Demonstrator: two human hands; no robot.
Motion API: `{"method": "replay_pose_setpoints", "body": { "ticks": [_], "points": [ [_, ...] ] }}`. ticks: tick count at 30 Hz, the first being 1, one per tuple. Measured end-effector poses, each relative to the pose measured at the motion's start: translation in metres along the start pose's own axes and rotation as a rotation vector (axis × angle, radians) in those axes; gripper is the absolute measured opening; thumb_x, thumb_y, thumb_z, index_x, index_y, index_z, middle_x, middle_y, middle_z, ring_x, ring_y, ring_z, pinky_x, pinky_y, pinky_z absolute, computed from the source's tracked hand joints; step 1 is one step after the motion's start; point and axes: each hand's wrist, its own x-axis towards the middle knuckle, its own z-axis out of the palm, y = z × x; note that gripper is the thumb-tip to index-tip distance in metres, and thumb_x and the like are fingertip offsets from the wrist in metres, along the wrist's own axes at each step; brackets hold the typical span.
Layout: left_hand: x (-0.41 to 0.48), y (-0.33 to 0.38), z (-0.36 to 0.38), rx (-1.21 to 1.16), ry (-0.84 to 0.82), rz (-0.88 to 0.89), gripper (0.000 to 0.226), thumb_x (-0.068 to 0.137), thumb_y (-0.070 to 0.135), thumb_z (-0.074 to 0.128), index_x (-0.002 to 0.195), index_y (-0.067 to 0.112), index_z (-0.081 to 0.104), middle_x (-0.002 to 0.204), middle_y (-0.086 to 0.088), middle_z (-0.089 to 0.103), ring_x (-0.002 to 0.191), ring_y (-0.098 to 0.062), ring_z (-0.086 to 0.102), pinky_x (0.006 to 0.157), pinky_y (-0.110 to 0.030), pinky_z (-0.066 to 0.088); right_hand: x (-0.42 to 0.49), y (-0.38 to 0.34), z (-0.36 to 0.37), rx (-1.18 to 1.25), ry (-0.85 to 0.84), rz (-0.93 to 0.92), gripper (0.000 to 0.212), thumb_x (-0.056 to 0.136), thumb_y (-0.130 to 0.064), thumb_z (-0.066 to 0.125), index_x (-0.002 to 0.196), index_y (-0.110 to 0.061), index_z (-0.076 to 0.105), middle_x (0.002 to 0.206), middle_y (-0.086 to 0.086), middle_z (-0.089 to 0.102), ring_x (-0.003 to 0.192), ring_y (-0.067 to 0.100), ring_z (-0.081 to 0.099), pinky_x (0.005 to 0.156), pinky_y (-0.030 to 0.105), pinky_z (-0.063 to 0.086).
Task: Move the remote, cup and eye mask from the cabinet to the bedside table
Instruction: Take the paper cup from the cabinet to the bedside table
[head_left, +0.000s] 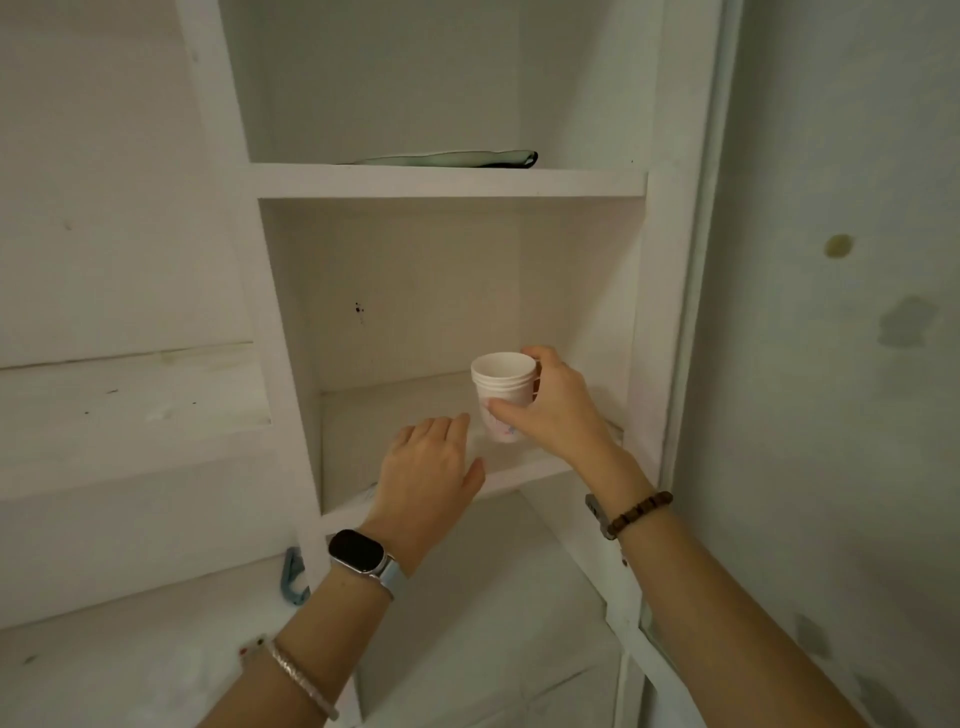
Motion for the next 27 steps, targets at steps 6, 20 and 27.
{"method": "replay_pose_setpoints", "body": {
  "ticks": [6, 20, 27],
  "points": [
    [-0.037, 0.001, -0.012, -0.221, 0.073, 0.016, 0.052, 0.088, 0.034, 0.050, 0.131, 0.005, 0.048, 0.120, -0.012, 0.062, 0.108, -0.029, 0.059, 0.093, -0.041, 0.047, -0.038, -0.019, -0.007, 0.055, 0.008, 0.010, 0.074, 0.067, -0.042, 0.081, 0.129, -0.020, 0.046, 0.117, -0.004, 0.060, 0.101, 0.013, 0.060, 0.084, 0.029, 0.052],
    [-0.128, 0.002, -0.043, -0.498, -0.058, -0.061, 0.066, 0.090, 0.029, 0.055, 0.147, 0.022, 0.021, 0.146, -0.001, 0.041, 0.132, -0.016, 0.039, 0.110, -0.036, 0.032, -0.108, -0.057, 0.009, 0.173, -0.066, -0.049, 0.070, 0.066, -0.036, 0.084, 0.124, -0.023, 0.047, 0.112, -0.005, 0.060, 0.098, 0.014, 0.061, 0.083, 0.031, 0.055],
    [-0.185, 0.018, -0.073, -0.415, 0.002, -0.149, 0.056, 0.089, 0.023, 0.058, 0.140, 0.012, 0.037, 0.129, -0.007, 0.055, 0.117, -0.024, 0.051, 0.100, -0.032, 0.039, -0.155, -0.075, 0.009, 0.242, -0.180, -0.110, 0.070, 0.067, -0.035, 0.085, 0.124, -0.023, 0.047, 0.113, -0.004, 0.059, 0.100, 0.014, 0.060, 0.086, 0.032, 0.054]
  ]
}}
